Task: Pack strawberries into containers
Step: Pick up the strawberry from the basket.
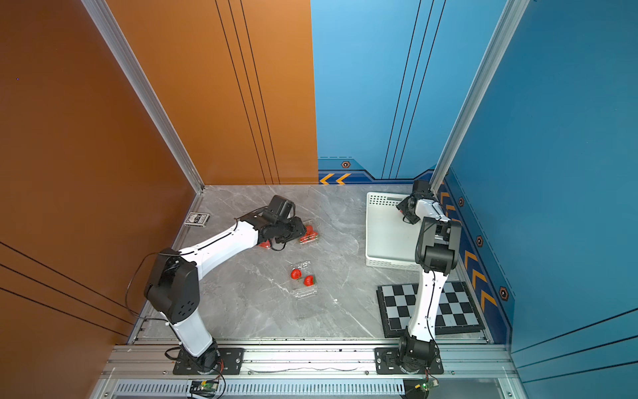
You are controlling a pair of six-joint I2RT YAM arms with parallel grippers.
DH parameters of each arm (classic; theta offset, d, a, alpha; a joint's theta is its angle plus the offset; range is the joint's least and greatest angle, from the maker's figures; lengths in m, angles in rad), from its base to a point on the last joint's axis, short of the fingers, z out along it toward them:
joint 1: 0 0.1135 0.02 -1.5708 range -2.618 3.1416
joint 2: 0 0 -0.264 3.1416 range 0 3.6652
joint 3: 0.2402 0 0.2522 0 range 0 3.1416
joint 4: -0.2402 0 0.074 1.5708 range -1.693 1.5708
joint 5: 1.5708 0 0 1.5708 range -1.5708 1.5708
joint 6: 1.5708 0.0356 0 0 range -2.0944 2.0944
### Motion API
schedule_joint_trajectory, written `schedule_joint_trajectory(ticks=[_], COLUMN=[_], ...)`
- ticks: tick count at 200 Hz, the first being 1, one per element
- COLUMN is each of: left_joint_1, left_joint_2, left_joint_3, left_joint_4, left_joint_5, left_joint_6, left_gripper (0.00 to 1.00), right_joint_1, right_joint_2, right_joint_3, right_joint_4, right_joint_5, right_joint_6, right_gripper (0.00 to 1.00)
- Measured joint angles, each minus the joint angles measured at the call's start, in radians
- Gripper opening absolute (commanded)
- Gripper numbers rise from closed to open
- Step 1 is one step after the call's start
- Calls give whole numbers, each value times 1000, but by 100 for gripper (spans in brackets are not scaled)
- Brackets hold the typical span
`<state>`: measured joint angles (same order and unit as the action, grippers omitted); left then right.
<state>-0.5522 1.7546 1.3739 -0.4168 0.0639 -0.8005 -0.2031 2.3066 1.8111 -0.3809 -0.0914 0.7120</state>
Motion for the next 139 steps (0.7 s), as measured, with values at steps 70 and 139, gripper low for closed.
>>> schedule_joint_trajectory(ticks=[70, 139], left_joint_1=[12, 24], left_joint_2=[-34, -34], left_joint_3=[-23, -33], left_joint_4=[-2, -3], left_joint_5=[0, 0], left_joint_6=[0, 0], left_gripper=[52, 51], right_joint_1=[0, 2], right_joint_2=[35, 82], right_joint_3=[12, 67], right_joint_4=[86, 105], right_joint_5=[-2, -13], right_joint_6=[67, 71], right_gripper=[62, 54])
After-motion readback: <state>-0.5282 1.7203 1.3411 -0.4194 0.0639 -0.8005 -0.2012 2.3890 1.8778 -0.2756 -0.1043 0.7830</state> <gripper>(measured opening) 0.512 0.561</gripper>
